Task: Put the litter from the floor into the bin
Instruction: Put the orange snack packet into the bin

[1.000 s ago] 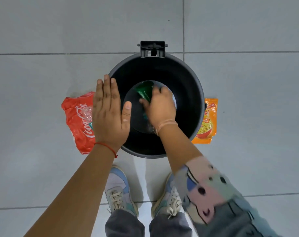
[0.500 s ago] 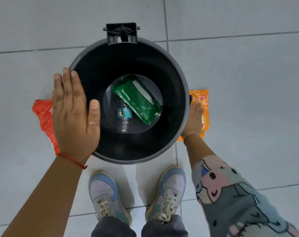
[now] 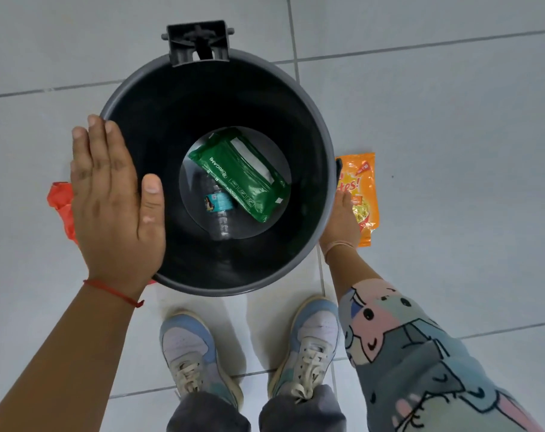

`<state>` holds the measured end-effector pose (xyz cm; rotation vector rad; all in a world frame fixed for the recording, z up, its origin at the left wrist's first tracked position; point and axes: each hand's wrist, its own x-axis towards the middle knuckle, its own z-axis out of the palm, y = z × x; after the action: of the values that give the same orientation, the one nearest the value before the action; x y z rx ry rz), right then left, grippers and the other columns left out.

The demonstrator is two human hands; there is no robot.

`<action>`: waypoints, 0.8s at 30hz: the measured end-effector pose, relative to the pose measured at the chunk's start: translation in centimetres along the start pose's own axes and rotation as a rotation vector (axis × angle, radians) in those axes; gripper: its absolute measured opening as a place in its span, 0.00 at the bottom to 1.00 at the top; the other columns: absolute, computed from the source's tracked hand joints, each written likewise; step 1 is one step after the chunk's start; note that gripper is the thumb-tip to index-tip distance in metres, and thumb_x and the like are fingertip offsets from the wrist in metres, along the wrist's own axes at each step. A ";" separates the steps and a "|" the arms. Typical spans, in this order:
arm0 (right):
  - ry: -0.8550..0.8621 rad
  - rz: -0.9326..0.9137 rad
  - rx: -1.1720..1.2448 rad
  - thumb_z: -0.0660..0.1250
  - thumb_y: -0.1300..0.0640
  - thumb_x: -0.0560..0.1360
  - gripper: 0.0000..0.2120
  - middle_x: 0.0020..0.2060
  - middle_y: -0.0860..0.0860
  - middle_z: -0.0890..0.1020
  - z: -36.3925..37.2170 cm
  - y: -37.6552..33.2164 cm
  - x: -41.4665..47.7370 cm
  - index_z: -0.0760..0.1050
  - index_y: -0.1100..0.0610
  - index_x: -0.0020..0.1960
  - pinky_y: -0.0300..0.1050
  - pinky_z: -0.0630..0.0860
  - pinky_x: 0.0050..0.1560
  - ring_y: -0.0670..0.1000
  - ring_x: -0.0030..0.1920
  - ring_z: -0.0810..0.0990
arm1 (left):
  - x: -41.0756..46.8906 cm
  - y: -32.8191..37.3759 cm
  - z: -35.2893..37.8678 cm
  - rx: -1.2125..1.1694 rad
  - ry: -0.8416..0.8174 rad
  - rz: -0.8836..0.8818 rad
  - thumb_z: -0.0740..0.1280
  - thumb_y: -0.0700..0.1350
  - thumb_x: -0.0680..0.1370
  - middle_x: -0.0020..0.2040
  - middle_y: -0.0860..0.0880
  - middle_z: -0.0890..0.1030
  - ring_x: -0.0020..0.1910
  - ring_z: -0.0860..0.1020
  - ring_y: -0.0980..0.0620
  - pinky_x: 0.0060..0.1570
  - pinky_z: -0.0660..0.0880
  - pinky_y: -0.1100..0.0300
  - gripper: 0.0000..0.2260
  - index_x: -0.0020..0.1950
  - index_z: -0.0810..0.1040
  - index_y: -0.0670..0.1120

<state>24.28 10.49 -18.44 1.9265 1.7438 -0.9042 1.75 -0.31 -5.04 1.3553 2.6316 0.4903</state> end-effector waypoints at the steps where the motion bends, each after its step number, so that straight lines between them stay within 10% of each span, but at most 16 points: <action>1: 0.025 0.032 0.023 0.53 0.65 0.80 0.23 0.75 0.56 0.59 -0.7 -0.1 -0.3 0.54 0.60 0.74 0.56 0.73 0.61 0.61 0.67 0.70 | 0.0 0.0 0.0 0.001 -0.002 -0.001 0.44 0.51 0.80 0.75 0.36 0.57 0.74 0.53 0.39 0.73 0.50 0.49 0.27 0.73 0.54 0.35; 7: 0.362 -0.039 0.100 0.54 0.68 0.77 0.19 0.62 0.62 0.76 -9.6 -2.5 -6.0 0.67 0.61 0.67 0.48 0.71 0.50 0.63 0.57 0.76 | 0.1 0.3 -0.1 0.032 -0.038 -0.016 0.45 0.51 0.79 0.75 0.36 0.56 0.74 0.52 0.38 0.74 0.49 0.48 0.28 0.73 0.54 0.35; 12: 0.709 -0.544 0.162 0.61 0.65 0.71 0.16 0.34 0.58 0.82 -15.7 -8.5 -15.9 0.77 0.61 0.58 0.36 0.59 0.30 0.49 0.24 0.67 | 0.2 0.1 0.0 0.027 -0.032 -0.017 0.46 0.51 0.80 0.75 0.37 0.57 0.75 0.53 0.39 0.73 0.48 0.51 0.27 0.74 0.54 0.36; 15: 0.356 -0.674 0.052 0.59 0.64 0.75 0.21 0.60 0.56 0.80 -12.8 -12.9 -17.9 0.69 0.58 0.67 0.43 0.76 0.43 0.55 0.47 0.82 | 0.3 0.2 -0.2 -0.058 -0.011 -0.027 0.46 0.50 0.79 0.74 0.36 0.59 0.74 0.54 0.40 0.73 0.48 0.54 0.26 0.73 0.56 0.35; 17: 0.099 -0.597 -0.136 0.56 0.63 0.78 0.21 0.70 0.56 0.69 -8.9 -14.9 -15.8 0.61 0.60 0.71 0.48 0.75 0.56 0.55 0.66 0.72 | 0.4 0.2 -0.4 -0.102 -0.002 -0.033 0.46 0.49 0.79 0.73 0.35 0.60 0.74 0.55 0.39 0.73 0.49 0.54 0.26 0.72 0.57 0.33; 24: -0.205 -0.262 -0.223 0.58 0.65 0.78 0.13 0.62 0.61 0.75 -1.6 -16.1 -7.5 0.73 0.64 0.61 0.51 0.75 0.57 0.60 0.62 0.75 | 0.2 0.0 -0.6 -0.133 -0.036 -0.037 0.45 0.50 0.78 0.74 0.36 0.59 0.74 0.54 0.40 0.73 0.50 0.54 0.27 0.72 0.56 0.34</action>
<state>8.66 8.51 -9.99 1.4372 1.9089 -0.9138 1.44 -0.25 -4.47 1.2619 2.5406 0.6181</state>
